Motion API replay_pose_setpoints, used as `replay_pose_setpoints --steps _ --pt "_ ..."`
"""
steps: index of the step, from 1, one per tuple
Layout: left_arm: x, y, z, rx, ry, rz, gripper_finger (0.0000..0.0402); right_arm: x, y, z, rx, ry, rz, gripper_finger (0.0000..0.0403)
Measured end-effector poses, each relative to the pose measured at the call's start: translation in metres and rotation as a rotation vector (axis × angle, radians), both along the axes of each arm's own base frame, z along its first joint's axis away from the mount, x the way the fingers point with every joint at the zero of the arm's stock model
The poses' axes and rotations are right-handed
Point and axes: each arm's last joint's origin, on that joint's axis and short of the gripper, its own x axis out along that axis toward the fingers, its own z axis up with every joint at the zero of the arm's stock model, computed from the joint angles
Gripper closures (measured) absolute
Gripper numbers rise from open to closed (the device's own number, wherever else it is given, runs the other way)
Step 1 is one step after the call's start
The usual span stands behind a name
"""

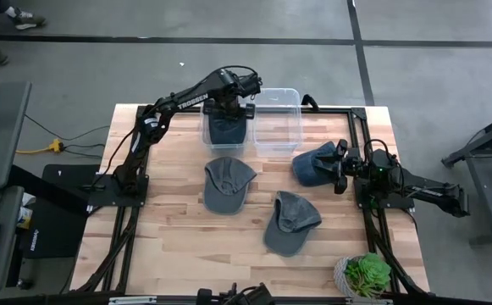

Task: Pick & Place hat
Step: Put the left blue cap into the left transparent bin, then put the blue cap into the left transparent bin

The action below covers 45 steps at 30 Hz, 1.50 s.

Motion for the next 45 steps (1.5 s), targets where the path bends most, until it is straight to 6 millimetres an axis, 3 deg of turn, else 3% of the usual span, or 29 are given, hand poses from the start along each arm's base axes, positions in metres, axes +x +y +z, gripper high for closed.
replay_pose_setpoints --steps 4,12,16,26,34,40,45 --pt "0.0 0.0 0.0 -0.009 0.0 -0.024 0.0353 0.0 0.0 0.0 0.0 0.0 0.0 0.0238" --pt "0.0 -0.001 0.0 -0.039 -0.014 -0.056 0.0237 0.0 0.0 0.0 0.0 0.0 0.0 0.0238" --pt "0.0 -0.002 0.011 -0.046 -0.039 -0.064 0.0204 0.0 0.0 0.0 0.0 0.0 0.0 0.0238" --pt "-0.003 -0.004 0.033 -0.015 -0.084 -0.066 0.0196 0.0 0.0 0.0 0.0 0.0 0.0 0.0238" --pt "-0.009 -0.012 0.038 -0.05 -0.053 -0.078 0.0197 0.0 0.0 0.0 0.0 0.0 0.0 0.0238" --pt "-0.008 -0.027 0.052 -0.035 -0.09 -0.127 0.0197 0.0 0.0 0.0 0.0 0.0 0.0 0.0238" --pt "-0.005 -0.062 0.076 0.031 -0.157 -0.198 0.0197 0.0 0.0 0.0 0.0 0.0 0.0 0.0238"
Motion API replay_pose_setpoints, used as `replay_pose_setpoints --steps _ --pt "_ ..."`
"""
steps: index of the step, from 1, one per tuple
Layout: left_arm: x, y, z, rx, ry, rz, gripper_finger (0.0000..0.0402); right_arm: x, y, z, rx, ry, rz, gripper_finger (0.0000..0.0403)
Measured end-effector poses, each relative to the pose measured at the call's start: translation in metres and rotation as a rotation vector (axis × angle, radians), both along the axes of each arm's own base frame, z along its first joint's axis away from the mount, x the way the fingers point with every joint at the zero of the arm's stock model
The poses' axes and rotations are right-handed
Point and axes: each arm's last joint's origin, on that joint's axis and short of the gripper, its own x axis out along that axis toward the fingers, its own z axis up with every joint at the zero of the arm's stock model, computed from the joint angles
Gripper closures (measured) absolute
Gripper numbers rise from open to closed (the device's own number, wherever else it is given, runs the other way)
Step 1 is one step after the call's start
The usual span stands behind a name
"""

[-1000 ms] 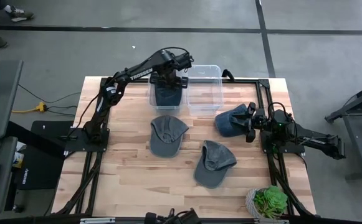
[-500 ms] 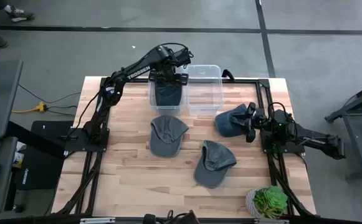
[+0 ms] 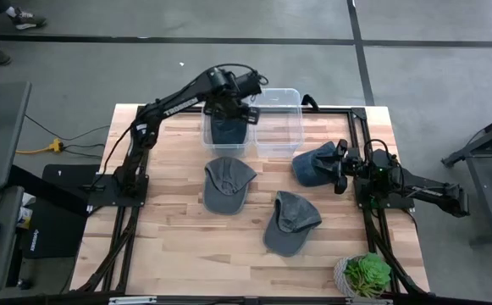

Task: Pick & Place hat
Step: Put the blue cap into the left transparent bin

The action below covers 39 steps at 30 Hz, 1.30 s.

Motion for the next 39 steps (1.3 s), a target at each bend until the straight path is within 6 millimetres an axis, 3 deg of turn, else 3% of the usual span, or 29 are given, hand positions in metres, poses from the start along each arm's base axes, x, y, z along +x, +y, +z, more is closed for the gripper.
replay_pose_setpoints --steps 11,17,21,27,33,39 --pt "-0.004 -0.106 0.055 0.303 -0.168 -0.022 0.0197 0.0 0.0 0.0 0.0 0.0 0.0 0.0238" --pt "-0.013 -0.173 0.067 0.371 -0.249 -0.058 0.0197 0.0 0.0 0.0 0.0 0.0 0.0 0.0238" --pt "-0.015 -0.218 0.064 0.408 -0.296 -0.056 0.0197 0.0 0.0 0.0 0.0 -0.001 0.0 0.0238" --pt "-0.037 -0.273 0.066 0.534 -0.354 -0.076 0.0197 0.0 0.0 0.0 0.008 -0.009 0.001 0.0238" --pt "-0.051 -0.295 0.066 0.654 -0.33 -0.181 0.0197 0.0 0.002 0.002 0.184 -0.048 0.078 0.0238" --pt "-0.073 -0.285 0.08 0.687 -0.277 -0.306 0.0197 -0.001 0.002 0.009 0.155 -0.071 0.07 0.0238"
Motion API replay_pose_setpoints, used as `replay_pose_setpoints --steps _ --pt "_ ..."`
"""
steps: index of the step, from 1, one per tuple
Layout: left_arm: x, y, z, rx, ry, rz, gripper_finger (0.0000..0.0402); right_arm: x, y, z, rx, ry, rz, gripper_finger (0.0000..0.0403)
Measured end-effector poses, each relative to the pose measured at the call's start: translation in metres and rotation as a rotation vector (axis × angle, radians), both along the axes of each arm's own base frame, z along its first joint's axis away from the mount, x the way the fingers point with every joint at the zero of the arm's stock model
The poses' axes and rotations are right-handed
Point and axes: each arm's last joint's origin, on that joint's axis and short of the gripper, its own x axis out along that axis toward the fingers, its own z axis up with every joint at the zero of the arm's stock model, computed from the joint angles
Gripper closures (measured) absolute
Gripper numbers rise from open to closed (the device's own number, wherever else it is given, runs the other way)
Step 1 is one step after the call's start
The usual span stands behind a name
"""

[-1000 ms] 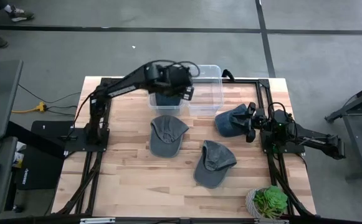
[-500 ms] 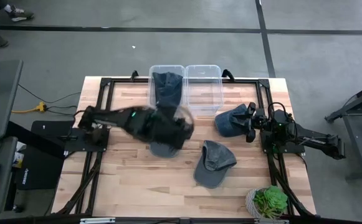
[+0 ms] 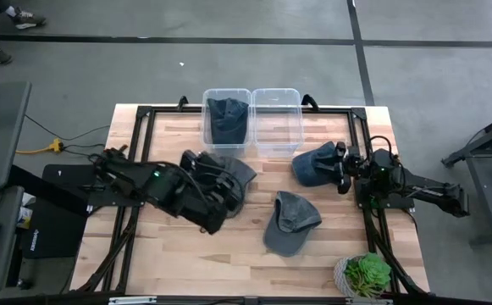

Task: Pick & Place hat
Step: Put the blue cap into the left transparent bin

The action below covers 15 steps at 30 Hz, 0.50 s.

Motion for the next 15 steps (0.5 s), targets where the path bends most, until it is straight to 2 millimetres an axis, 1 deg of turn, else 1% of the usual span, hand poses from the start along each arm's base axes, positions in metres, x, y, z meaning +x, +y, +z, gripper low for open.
replay_pose_setpoints --steps 4,7,9,12,15 --pt "-0.015 0.015 0.005 0.047 0.047 -0.017 0.0197 -0.006 0.001 0.029 -0.101 -0.032 -0.044 0.0238" --pt "-0.03 0.027 0.005 0.068 0.071 -0.017 0.0197 -0.009 0.0 0.051 -0.139 0.045 -0.105 0.0238" --pt "-0.037 0.036 0.003 0.069 0.068 -0.009 0.0197 -0.01 0.0 0.068 -0.152 0.129 -0.123 0.0238" --pt "-0.051 0.042 -0.004 0.059 0.053 -0.056 0.0197 -0.009 -0.002 0.093 -0.148 0.293 -0.148 0.0238" --pt "-0.051 0.052 -0.012 0.04 -0.032 -0.132 0.0197 -0.006 -0.005 0.119 -0.149 0.48 -0.177 0.0238"
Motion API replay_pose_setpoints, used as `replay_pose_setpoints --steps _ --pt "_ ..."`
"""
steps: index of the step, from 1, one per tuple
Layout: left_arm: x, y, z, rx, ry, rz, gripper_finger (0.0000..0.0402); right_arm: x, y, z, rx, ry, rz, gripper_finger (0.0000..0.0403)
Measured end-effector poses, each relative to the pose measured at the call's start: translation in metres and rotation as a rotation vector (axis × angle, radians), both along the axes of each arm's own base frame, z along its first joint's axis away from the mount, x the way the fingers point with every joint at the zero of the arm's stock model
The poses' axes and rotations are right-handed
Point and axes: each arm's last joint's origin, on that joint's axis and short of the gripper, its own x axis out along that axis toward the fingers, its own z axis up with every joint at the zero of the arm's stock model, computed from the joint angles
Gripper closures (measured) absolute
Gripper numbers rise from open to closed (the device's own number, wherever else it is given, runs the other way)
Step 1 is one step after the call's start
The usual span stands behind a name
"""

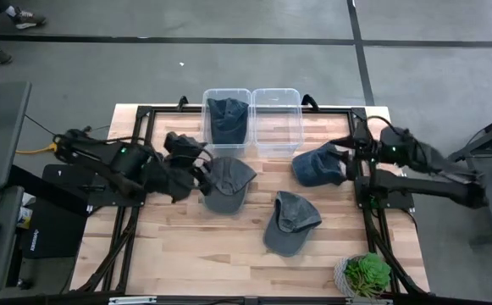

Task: Pick & Place hat
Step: Put the blue cap into the left transparent bin

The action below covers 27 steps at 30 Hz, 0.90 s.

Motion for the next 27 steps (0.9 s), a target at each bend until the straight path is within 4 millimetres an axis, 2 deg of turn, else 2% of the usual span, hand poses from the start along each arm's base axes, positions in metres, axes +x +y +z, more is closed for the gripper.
replay_pose_setpoints --steps 6,11,13,15,18,24,27 --pt "0.002 0.017 -0.037 -0.064 -0.193 -0.235 0.0197 0.003 -0.004 0.035 0.038 0.446 -0.062 0.0238" --pt "0.007 0.033 -0.082 -0.146 -0.323 -0.328 0.0197 0.011 -0.007 0.042 0.003 0.735 0.021 0.0238" --pt "0.009 0.037 -0.102 -0.175 -0.343 -0.359 0.0197 0.016 -0.009 0.037 -0.015 0.813 0.076 0.0238" --pt "0.011 0.04 -0.113 -0.195 -0.393 -0.398 0.0197 0.021 -0.01 0.029 -0.02 0.872 0.114 0.0238" --pt "0.012 0.043 -0.119 -0.205 -0.463 -0.428 0.0197 0.027 -0.015 0.012 0.038 0.932 0.166 0.0238" --pt "0.012 0.045 -0.127 -0.203 -0.44 -0.439 0.0197 0.036 -0.031 -0.027 0.269 0.959 0.24 0.0237" --pt "0.012 0.044 -0.127 -0.193 -0.427 -0.455 0.0197 0.037 -0.038 -0.04 0.306 0.997 0.252 0.0237"
